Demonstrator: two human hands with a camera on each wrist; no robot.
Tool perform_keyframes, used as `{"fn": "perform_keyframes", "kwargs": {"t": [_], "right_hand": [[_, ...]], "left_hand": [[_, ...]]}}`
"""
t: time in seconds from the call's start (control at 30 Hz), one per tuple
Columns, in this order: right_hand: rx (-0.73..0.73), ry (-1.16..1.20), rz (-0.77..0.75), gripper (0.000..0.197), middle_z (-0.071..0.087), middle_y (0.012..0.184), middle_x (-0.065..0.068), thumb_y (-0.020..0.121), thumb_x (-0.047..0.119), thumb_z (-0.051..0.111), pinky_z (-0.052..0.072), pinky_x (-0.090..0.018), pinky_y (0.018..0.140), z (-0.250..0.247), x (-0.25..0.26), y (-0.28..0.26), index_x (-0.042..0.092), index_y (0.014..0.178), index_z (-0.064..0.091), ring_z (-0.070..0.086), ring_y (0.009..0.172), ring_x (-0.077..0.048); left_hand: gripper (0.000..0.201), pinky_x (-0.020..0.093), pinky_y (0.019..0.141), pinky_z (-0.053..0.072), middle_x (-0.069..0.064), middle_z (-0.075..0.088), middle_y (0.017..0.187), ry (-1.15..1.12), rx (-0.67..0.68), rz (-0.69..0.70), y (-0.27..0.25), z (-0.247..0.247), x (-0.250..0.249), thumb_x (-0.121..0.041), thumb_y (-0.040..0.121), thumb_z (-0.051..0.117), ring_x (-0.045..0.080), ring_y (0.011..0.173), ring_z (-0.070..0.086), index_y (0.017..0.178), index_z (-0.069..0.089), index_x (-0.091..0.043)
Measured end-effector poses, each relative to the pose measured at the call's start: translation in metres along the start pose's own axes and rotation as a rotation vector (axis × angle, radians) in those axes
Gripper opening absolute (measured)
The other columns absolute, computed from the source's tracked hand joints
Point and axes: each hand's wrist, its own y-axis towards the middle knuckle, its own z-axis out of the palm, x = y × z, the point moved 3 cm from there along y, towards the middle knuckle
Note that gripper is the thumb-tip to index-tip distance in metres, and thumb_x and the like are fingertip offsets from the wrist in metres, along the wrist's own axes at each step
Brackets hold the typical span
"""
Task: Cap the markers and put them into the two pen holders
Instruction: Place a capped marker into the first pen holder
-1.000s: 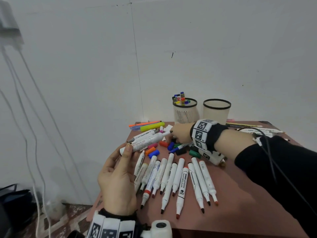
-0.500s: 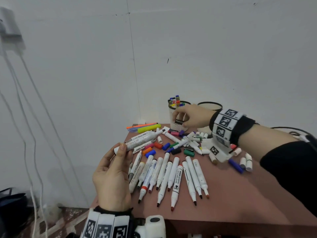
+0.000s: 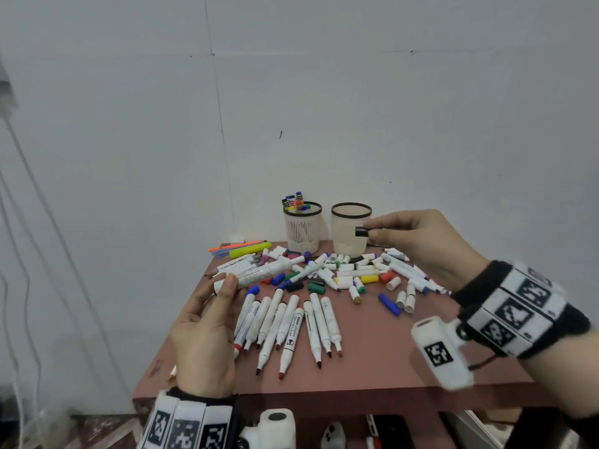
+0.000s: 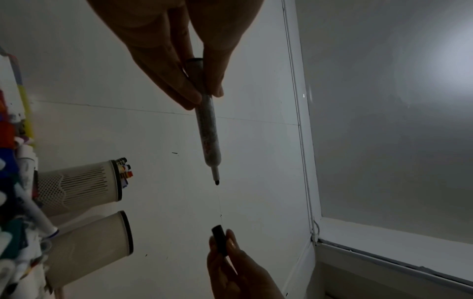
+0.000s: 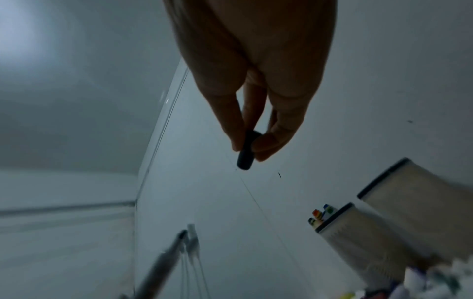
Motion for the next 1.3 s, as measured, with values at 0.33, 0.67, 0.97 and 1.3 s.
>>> {"fn": "perform_keyframes", "kwargs": {"t": [0.33, 0.67, 0.97, 1.3], "right_hand": [[-0.112, 0.327, 0.103, 0.029, 0.075, 0.095, -0.002, 0.076, -0.007, 0.068, 0.049, -0.029, 0.093, 0.011, -0.045, -0.073, 0.015, 0.094, 0.073, 0.067, 0.101, -0.018], [-0.116, 0.378, -0.031, 0.03, 0.074, 0.096, -0.002, 0.077, -0.009, 0.066, 0.05, -0.014, 0.082, 0.015, -0.038, -0.105, 0.011, 0.099, 0.072, 0.069, 0.095, -0.011], [-0.028, 0.326, -0.048, 0.031, 0.074, 0.097, -0.001, 0.076, -0.009, 0.068, 0.049, -0.012, 0.078, 0.013, -0.028, -0.118, 0.009, 0.101, 0.072, 0.068, 0.096, -0.009], [-0.04, 0.31, -0.126, 0.028, 0.075, 0.093, 0.001, 0.076, -0.011, 0.067, 0.05, -0.012, 0.077, 0.013, -0.014, -0.128, 0.007, 0.096, 0.073, 0.069, 0.092, -0.006]], "left_hand": [[0.031, 0.021, 0.067, 0.057, 0.009, 0.073, 0.096, 0.142, 0.105, -0.074, -0.023, 0.003, 0.013, -0.012, 0.077, 0.069, 0.019, 0.088, 0.071, 0.108, 0.066, -0.01], [0.056, 0.019, 0.067, 0.055, 0.01, 0.074, 0.089, 0.172, 0.22, -0.082, -0.044, 0.01, 0.01, -0.028, 0.046, 0.078, 0.017, 0.083, 0.071, 0.098, 0.068, -0.011], [0.06, 0.017, 0.067, 0.054, 0.013, 0.074, 0.09, 0.168, 0.359, -0.077, -0.055, 0.013, 0.006, -0.04, 0.028, 0.094, 0.019, 0.086, 0.072, 0.081, 0.077, -0.018], [0.067, 0.018, 0.066, 0.054, 0.013, 0.073, 0.086, 0.265, 0.442, -0.021, -0.062, 0.018, -0.003, -0.052, 0.028, 0.092, 0.019, 0.081, 0.072, 0.082, 0.075, -0.015]]}}
